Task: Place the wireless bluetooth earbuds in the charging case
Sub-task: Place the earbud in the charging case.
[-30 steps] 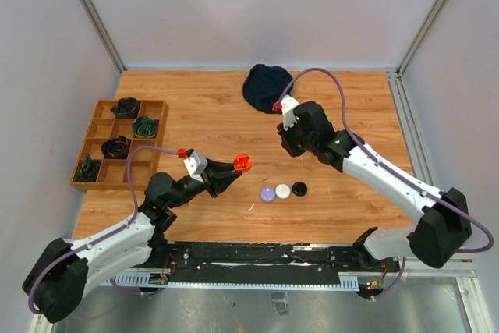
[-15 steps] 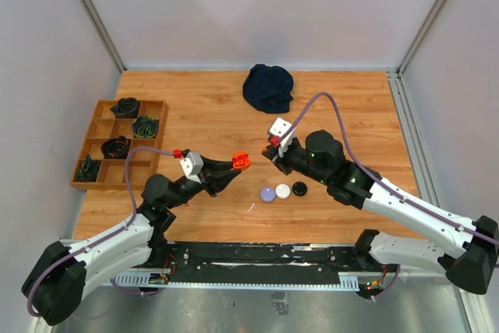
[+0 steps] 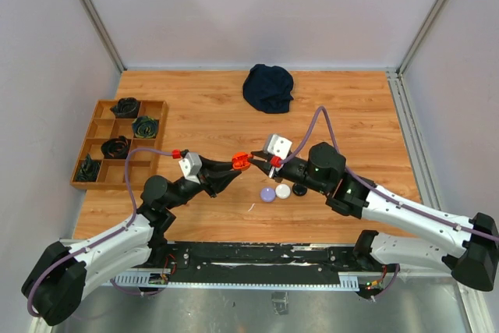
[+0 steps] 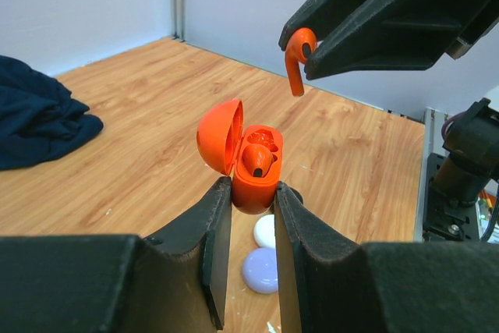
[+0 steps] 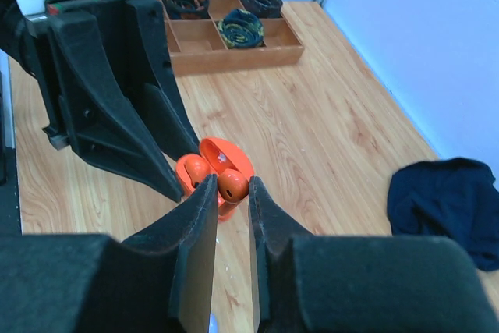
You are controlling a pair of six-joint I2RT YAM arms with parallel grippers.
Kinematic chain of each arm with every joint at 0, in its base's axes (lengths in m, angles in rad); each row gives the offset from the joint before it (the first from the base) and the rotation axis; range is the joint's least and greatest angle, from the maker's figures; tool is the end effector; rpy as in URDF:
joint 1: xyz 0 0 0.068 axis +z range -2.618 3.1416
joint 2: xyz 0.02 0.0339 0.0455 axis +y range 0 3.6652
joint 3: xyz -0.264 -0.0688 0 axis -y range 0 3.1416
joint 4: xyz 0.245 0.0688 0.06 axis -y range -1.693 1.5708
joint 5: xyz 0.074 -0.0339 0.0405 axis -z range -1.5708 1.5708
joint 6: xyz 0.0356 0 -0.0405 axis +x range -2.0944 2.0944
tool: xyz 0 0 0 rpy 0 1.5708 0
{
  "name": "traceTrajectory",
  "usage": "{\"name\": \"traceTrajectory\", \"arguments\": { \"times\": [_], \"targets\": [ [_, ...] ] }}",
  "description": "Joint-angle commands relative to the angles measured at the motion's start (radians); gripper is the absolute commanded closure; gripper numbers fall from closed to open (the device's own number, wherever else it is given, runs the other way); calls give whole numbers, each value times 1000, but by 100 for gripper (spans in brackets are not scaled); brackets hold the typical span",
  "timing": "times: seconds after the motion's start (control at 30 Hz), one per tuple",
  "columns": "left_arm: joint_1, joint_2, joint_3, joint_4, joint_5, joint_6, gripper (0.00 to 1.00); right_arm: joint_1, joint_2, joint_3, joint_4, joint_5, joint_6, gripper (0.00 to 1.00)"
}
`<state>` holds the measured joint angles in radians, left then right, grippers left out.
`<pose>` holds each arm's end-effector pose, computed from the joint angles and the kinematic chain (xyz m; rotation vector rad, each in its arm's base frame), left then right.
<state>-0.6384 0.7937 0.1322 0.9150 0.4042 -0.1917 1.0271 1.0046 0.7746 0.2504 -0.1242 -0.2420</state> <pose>0.1269 -0.1116 0.2253 0.6509 1.2438 -0.9615 0.1203 0.2076 0.3411 -1.0251 1.2221 0.7130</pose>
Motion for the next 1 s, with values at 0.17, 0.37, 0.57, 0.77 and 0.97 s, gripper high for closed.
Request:
{"name": "traceTrajectory", "arguments": {
  "times": [0.17, 0.37, 0.57, 0.77, 0.97],
  "targets": [
    [-6, -9, -9, 72, 27, -26, 100, 33, 46, -4, 106, -60, -28, 81],
    [-6, -9, -8, 84, 31, -39, 100, 37, 64, -4, 113, -79, -23, 81],
    [-6, -19, -9, 87, 32, -47, 100, 39, 67, -12, 111, -93, -19, 81],
    [-6, -36, -11, 88, 35, -57, 100, 41, 74, -22, 113, -95, -25, 81],
    [-6, -44, -13, 87, 35, -62, 100, 41, 73, -33, 121, -94, -29, 80]
  ]
}}
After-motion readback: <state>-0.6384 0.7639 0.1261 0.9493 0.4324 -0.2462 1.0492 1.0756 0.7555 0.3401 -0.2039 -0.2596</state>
